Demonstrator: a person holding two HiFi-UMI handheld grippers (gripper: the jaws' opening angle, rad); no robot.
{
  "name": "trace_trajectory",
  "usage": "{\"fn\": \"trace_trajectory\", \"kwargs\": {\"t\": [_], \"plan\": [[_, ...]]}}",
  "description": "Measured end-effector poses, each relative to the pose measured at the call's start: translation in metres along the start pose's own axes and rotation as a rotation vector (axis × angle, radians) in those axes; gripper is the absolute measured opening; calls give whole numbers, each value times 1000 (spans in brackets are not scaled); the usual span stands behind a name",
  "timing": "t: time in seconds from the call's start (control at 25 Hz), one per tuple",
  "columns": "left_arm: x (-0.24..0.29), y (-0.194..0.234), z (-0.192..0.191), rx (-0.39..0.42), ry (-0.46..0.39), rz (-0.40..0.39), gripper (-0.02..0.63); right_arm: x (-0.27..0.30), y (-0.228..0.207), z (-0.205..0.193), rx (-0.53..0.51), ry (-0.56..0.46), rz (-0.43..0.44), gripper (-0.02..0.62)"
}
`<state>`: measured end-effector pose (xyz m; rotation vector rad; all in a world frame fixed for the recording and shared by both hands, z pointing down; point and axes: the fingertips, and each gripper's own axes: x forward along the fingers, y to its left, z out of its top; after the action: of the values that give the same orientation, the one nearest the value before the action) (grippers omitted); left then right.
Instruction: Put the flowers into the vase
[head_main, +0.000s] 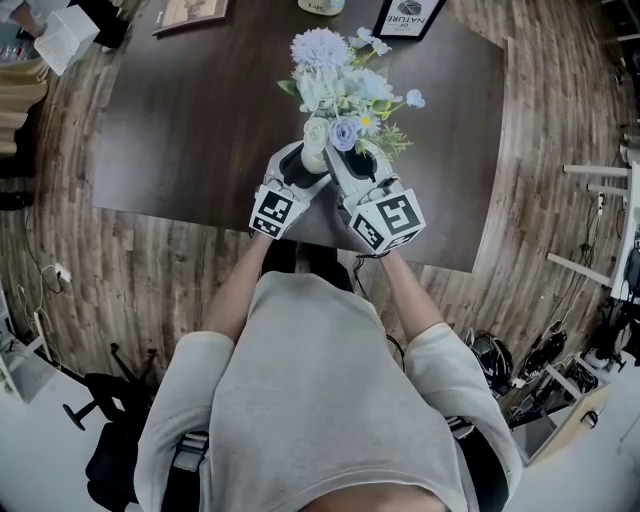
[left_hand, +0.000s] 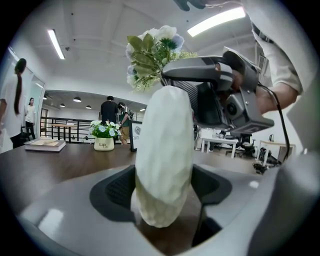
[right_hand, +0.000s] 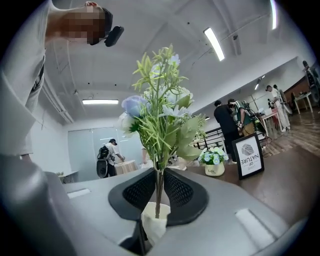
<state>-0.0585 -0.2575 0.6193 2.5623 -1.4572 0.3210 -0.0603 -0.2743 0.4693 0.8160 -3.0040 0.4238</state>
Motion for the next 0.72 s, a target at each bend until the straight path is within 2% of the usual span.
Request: {"fn": "trace_trajectory", "kwargs": {"t": [0.2,0.48,0.6,0.72], "plan": [[-1,-1,-1,2,1,0,345,-14,9,-11,-70,15,-18,61],[-1,2,-1,0,1,-1,344,-19,15,-35,-170,96,-57,73],[1,1,0,0,1,0,344,-20,19,-48,-184,150,-41,219],[2,0,0,-1,0,2,344,-23,15,-60,-162,173,-75,254]]}}
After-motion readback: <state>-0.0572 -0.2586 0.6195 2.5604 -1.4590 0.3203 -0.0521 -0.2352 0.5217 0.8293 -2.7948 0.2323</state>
